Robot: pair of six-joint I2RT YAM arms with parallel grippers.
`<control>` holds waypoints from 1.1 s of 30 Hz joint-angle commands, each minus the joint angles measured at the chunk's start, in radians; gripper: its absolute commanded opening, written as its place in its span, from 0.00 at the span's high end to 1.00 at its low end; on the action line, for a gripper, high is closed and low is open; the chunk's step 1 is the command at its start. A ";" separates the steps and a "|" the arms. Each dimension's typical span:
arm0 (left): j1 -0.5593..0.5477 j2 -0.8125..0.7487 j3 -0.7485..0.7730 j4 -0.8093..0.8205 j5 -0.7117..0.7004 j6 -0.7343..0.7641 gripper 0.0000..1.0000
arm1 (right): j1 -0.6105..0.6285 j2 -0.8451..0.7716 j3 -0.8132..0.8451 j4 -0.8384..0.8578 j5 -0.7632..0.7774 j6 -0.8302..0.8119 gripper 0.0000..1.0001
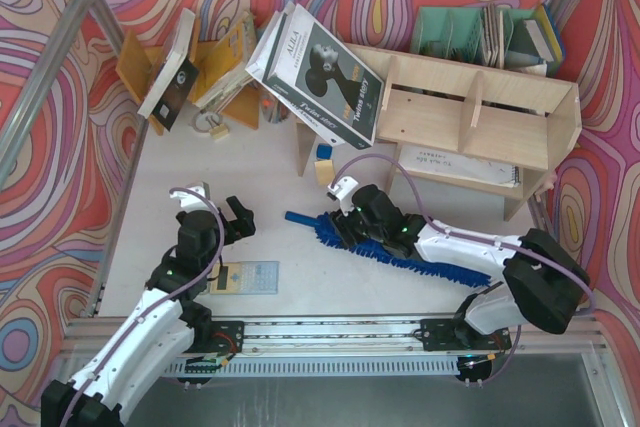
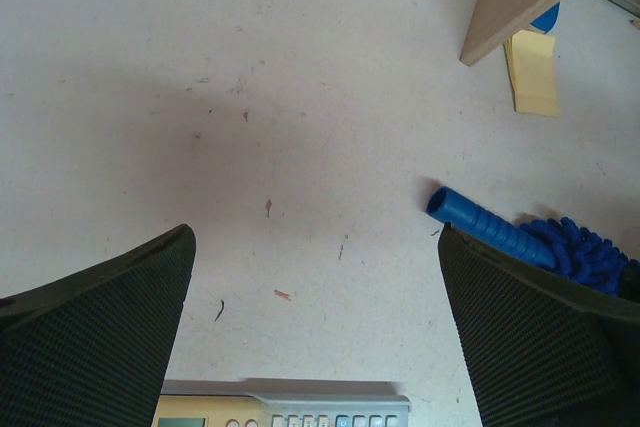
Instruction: Dust the bookshelf with a duster
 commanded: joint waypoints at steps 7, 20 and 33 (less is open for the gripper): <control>-0.001 -0.007 -0.019 0.026 0.003 0.016 0.02 | -0.004 0.028 0.013 0.012 0.018 -0.016 0.49; -0.001 -0.014 -0.020 0.021 -0.004 0.014 0.02 | -0.005 0.049 0.013 0.013 0.014 -0.013 0.54; 0.000 -0.010 -0.019 0.021 -0.008 0.015 0.01 | -0.005 0.045 0.019 0.012 0.014 -0.012 0.64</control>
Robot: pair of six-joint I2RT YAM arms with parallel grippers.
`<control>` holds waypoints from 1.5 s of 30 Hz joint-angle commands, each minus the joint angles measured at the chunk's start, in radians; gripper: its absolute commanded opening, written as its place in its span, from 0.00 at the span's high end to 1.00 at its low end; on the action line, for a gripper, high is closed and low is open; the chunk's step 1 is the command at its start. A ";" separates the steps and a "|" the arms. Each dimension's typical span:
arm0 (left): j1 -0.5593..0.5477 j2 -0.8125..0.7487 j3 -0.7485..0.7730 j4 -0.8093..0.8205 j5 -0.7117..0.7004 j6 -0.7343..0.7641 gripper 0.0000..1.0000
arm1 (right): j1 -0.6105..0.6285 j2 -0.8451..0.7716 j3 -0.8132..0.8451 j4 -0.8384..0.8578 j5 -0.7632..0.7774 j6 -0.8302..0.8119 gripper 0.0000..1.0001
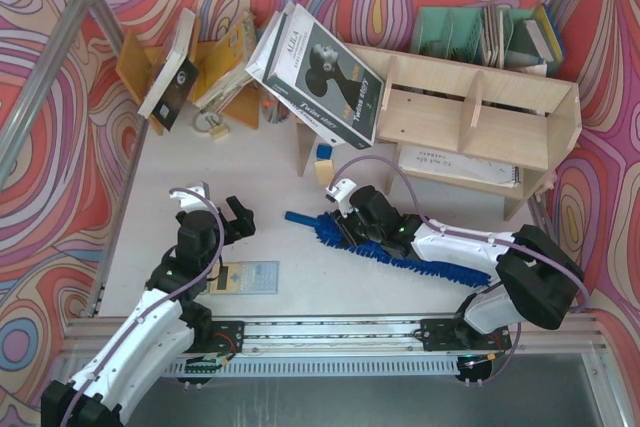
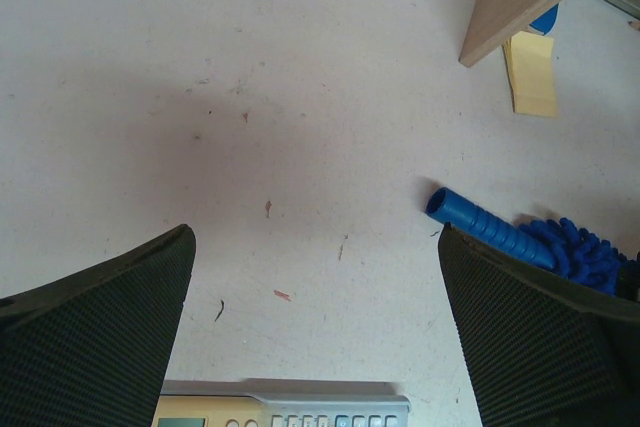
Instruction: Dust the bookshelf with a duster
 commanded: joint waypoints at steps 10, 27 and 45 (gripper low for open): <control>-0.001 -0.005 -0.019 0.019 -0.012 0.013 0.01 | -0.004 -0.023 0.018 0.013 0.025 0.004 0.68; -0.001 0.009 -0.015 0.024 -0.019 0.013 0.01 | 0.040 -0.047 0.054 -0.020 0.041 0.025 0.60; -0.001 0.018 -0.014 0.028 -0.013 0.014 0.02 | -0.059 0.008 0.035 0.012 -0.069 0.019 0.37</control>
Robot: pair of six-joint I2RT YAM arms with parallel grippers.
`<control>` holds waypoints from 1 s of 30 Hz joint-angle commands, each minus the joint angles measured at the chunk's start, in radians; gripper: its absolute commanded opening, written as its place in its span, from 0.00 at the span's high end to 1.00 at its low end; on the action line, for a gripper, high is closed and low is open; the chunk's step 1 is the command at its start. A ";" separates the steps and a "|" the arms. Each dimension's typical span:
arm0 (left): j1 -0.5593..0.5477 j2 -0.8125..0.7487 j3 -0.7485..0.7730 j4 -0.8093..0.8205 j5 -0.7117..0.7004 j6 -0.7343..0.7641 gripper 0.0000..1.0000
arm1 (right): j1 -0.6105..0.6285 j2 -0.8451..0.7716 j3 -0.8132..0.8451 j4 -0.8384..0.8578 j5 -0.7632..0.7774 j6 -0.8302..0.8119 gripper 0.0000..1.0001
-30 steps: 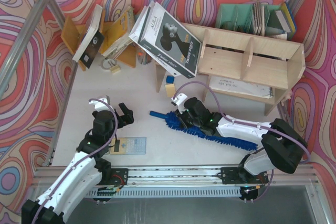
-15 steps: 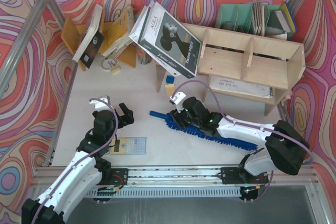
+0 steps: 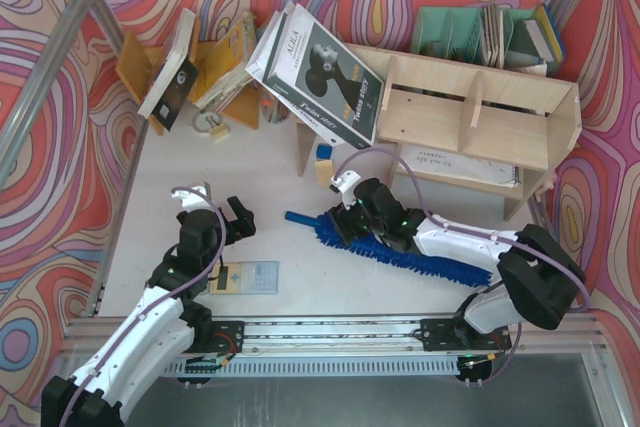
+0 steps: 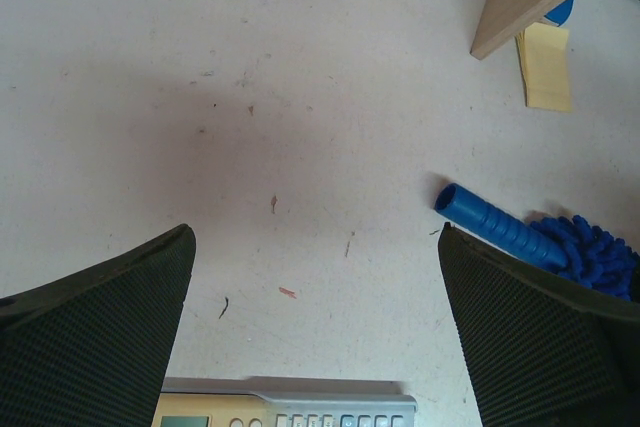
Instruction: Dust the bookshelf with a duster
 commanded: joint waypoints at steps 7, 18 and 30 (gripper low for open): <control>-0.001 -0.006 -0.014 0.028 -0.008 0.014 0.01 | -0.018 0.054 0.019 0.020 -0.069 -0.011 0.44; -0.001 -0.006 -0.014 0.026 -0.008 0.014 0.02 | -0.019 0.094 0.029 0.034 -0.079 -0.019 0.47; -0.001 -0.015 -0.015 0.023 -0.012 0.014 0.02 | -0.020 0.038 0.040 0.007 -0.058 -0.010 0.60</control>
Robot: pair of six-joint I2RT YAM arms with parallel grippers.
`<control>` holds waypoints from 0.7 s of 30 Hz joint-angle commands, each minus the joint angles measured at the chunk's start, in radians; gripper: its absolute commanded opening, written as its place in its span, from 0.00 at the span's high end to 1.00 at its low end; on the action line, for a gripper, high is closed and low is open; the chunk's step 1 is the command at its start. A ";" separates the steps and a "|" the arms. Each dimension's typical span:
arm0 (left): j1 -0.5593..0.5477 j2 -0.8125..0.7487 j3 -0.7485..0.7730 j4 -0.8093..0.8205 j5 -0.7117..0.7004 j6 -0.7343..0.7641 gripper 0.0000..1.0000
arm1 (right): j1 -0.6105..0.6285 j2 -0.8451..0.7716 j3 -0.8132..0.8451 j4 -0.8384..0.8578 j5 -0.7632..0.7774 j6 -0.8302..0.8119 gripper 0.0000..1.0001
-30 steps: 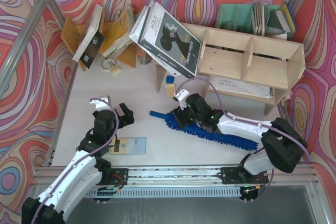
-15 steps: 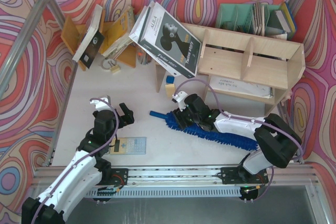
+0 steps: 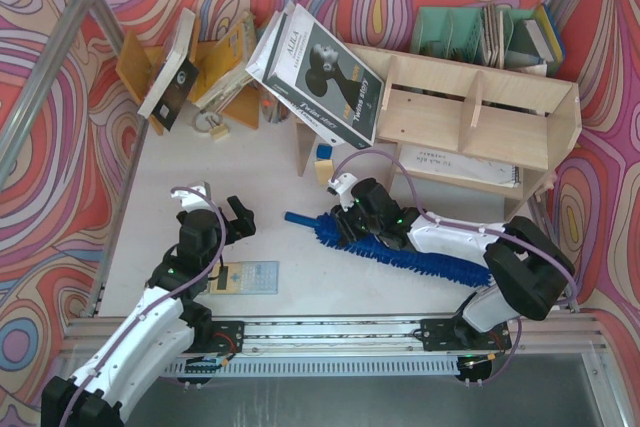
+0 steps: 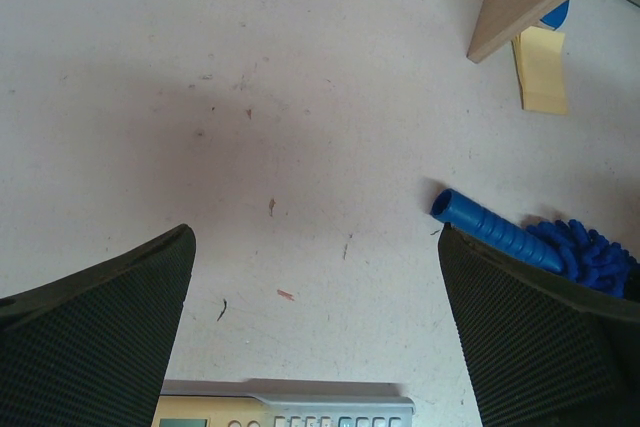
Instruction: Dust the bookshelf with a duster
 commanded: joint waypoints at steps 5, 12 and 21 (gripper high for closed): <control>-0.001 -0.020 -0.014 0.011 -0.017 0.016 0.02 | 0.017 -0.086 0.057 -0.040 0.009 0.004 0.61; -0.001 -0.023 -0.015 0.010 -0.021 0.013 0.01 | 0.095 -0.116 0.082 -0.077 0.051 0.012 0.61; -0.001 -0.019 -0.015 0.011 -0.021 0.013 0.02 | 0.288 -0.053 0.102 -0.068 0.089 0.051 0.61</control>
